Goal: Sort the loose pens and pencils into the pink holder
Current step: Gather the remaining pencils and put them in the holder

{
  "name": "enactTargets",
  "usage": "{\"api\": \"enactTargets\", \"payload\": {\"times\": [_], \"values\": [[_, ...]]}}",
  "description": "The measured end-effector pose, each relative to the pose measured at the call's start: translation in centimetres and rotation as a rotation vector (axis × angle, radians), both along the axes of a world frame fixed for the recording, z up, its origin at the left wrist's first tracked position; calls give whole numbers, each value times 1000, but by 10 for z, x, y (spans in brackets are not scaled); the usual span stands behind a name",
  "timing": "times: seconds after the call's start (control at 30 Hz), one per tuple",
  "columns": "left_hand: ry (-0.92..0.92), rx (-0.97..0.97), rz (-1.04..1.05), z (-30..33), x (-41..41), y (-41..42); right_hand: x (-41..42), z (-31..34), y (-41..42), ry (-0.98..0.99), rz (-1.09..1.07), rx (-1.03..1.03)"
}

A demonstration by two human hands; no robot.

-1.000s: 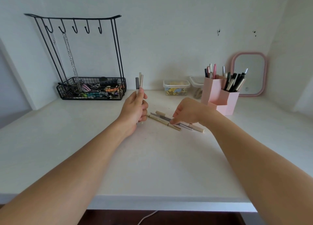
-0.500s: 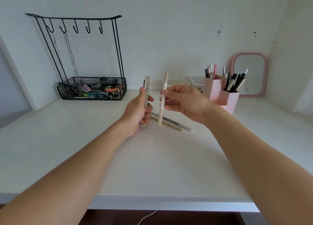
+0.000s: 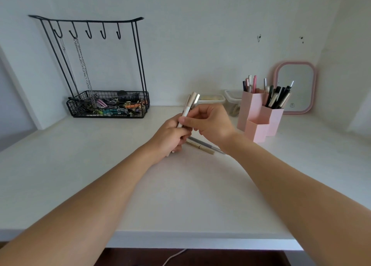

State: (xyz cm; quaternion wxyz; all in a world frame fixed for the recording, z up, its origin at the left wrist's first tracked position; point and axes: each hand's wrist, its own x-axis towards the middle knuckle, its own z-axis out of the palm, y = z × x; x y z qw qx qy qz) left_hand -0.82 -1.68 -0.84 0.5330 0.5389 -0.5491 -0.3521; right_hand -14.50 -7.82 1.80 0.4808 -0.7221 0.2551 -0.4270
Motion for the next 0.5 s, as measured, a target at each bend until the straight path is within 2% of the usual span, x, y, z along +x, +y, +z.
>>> {"api": "enactTargets", "payload": {"times": [0.17,0.27,0.33,0.4,0.5], "values": [[-66,-52,48,-3,-1,-1,3,-4,1,82,-103,-204],[4,-79,87,-4,0,-3,4,-2,-1,173,-145,-321],[53,-82,132,-4,3,-3,3,1,-4,241,-167,-294],[95,-86,203,-4,7,-4,-2,6,-7,348,-182,-234],[191,-109,285,-3,13,-6,-14,14,-10,680,-197,-392]]}}
